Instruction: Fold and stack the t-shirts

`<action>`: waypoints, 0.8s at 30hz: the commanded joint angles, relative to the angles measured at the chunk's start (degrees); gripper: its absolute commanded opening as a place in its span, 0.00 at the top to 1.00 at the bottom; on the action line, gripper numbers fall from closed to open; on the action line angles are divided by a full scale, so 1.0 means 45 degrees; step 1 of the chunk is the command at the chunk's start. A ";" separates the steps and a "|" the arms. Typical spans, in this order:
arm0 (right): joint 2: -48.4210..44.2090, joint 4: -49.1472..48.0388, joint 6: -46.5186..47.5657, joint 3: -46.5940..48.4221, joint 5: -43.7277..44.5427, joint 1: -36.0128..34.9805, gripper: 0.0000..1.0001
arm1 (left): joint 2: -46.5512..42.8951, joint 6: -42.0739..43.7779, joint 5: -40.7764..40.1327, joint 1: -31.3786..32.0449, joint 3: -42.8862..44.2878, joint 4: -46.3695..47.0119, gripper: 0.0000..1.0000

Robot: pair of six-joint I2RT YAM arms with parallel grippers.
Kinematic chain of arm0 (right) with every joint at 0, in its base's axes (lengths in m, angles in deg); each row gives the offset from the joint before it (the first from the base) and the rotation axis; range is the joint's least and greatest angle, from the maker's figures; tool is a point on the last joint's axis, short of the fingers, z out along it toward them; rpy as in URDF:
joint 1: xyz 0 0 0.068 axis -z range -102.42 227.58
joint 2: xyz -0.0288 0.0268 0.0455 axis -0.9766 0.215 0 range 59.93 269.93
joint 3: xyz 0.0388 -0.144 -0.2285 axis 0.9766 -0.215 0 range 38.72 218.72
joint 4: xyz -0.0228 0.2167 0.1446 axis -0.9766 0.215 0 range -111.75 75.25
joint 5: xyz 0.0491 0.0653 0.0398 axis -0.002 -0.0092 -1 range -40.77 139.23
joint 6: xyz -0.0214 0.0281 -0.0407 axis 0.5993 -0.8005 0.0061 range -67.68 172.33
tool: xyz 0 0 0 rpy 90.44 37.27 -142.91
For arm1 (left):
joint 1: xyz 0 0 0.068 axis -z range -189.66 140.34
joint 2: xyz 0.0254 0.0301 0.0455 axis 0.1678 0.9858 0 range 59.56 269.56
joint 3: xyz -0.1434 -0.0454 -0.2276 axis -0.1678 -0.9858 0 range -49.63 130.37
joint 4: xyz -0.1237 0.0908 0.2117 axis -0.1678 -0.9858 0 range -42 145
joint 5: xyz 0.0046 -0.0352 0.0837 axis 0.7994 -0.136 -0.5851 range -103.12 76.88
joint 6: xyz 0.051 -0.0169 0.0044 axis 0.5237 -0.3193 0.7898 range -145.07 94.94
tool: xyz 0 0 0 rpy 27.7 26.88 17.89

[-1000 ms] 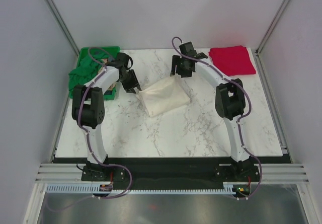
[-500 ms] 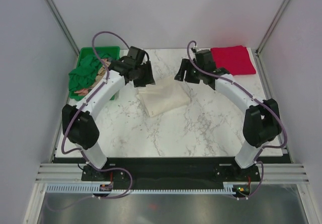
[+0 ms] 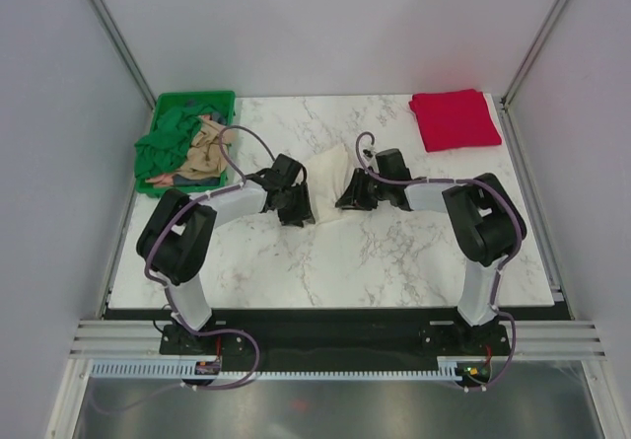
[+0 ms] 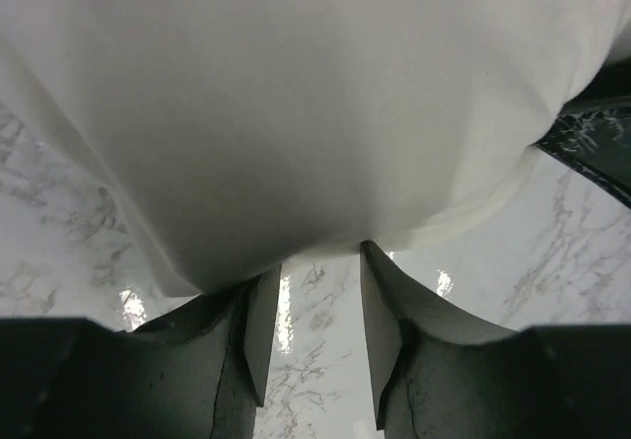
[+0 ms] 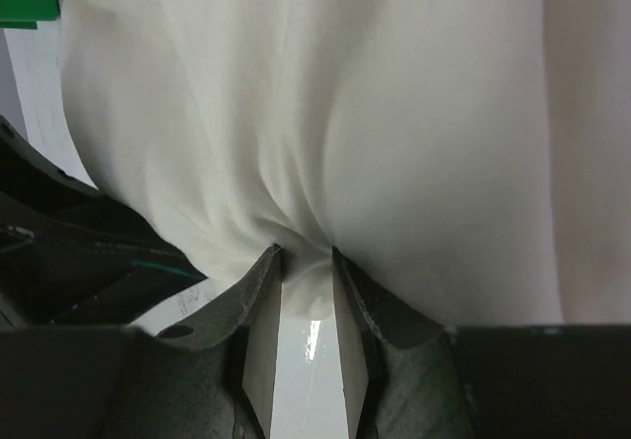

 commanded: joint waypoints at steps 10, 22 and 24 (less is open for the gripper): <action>-0.3092 0.0354 -0.0774 -0.3958 0.3029 -0.1741 0.50 | -0.0970 0.1047 -0.1013 -0.1212 -0.1173 -0.0738 0.56; -0.5503 0.3815 0.0731 -0.0208 0.4809 -0.1822 0.29 | -0.3848 0.0363 -0.0690 -0.0253 0.1213 -0.1805 0.50; -0.4900 0.3251 0.0810 -0.0147 0.4575 -0.1648 0.29 | -0.2873 0.0481 0.0482 -0.0254 0.1388 -0.0538 0.50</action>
